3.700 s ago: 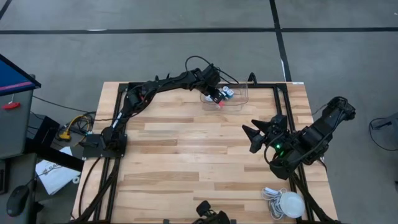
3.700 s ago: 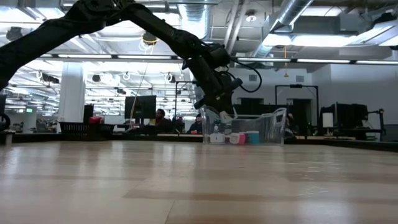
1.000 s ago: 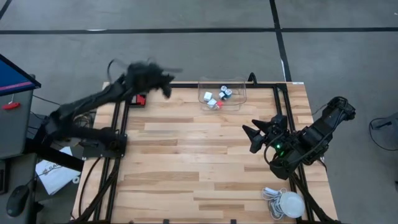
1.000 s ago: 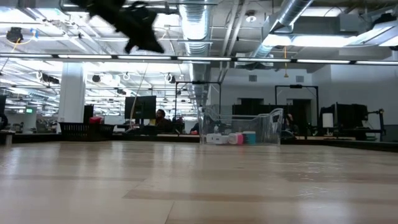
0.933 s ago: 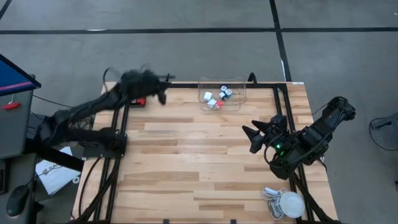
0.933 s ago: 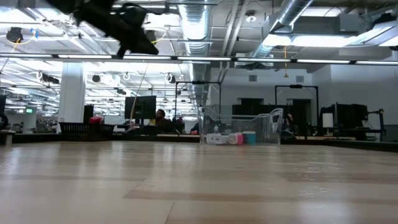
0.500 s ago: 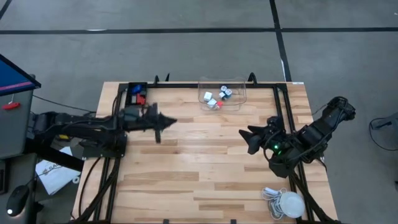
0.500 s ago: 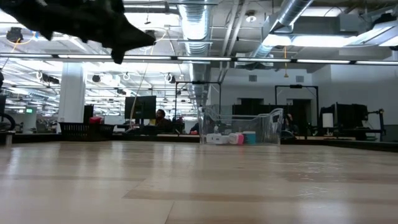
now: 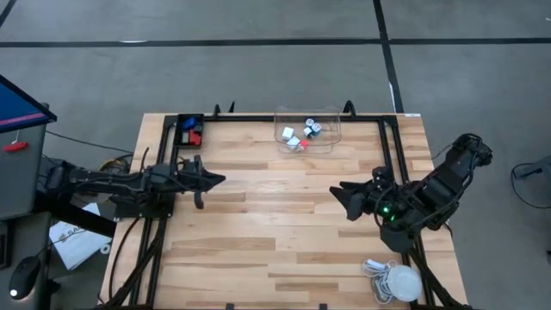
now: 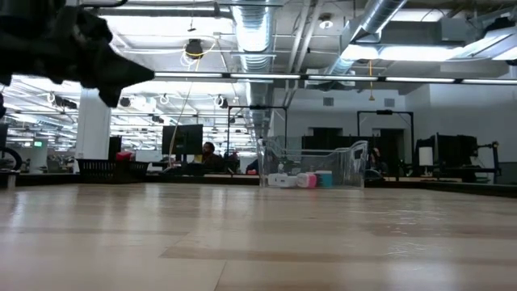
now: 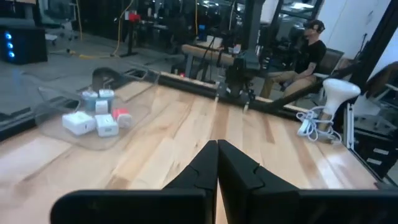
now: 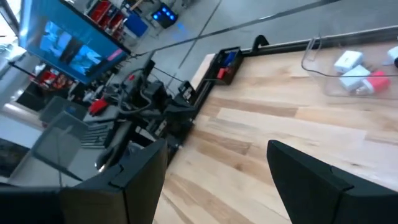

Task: Pick & Place Office items
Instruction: Return to Home Position

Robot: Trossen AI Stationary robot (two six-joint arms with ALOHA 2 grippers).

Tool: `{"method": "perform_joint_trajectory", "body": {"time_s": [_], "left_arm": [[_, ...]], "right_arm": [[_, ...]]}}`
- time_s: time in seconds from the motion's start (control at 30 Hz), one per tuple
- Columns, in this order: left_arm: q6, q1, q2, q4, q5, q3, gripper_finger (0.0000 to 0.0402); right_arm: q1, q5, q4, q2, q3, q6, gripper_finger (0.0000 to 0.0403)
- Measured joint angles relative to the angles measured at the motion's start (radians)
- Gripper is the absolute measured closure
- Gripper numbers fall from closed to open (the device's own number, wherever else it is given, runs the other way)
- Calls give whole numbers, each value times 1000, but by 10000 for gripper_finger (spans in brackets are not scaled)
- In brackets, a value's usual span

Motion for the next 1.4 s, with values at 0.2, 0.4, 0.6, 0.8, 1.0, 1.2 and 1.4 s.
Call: {"method": "perform_joint_trajectory", "body": {"time_s": [0.2,0.4,0.6,0.8,1.0,1.2,1.4], "left_arm": [[-8,0,-130,-132,-11,-47,398],[-29,1,-209,-291,-68,-46,398],[-24,20,-237,-291,-105,-46,398],[-66,34,-216,-292,-113,-46,398],[-82,33,-165,-278,-113,-47,398],[-81,33,-137,-264,-113,-47,398],[-80,33,-132,-260,-113,-47,398]], "right_arm": [[15,5,14,0,0,13,135],[12,4,9,0,0,26,135],[20,4,6,0,0,26,135],[27,4,2,0,0,-18,135],[-10,-52,-13,0,0,-184,135],[-133,-234,93,-1,-23,-614,135],[-296,-614,575,-1,-100,-1280,135]]}}
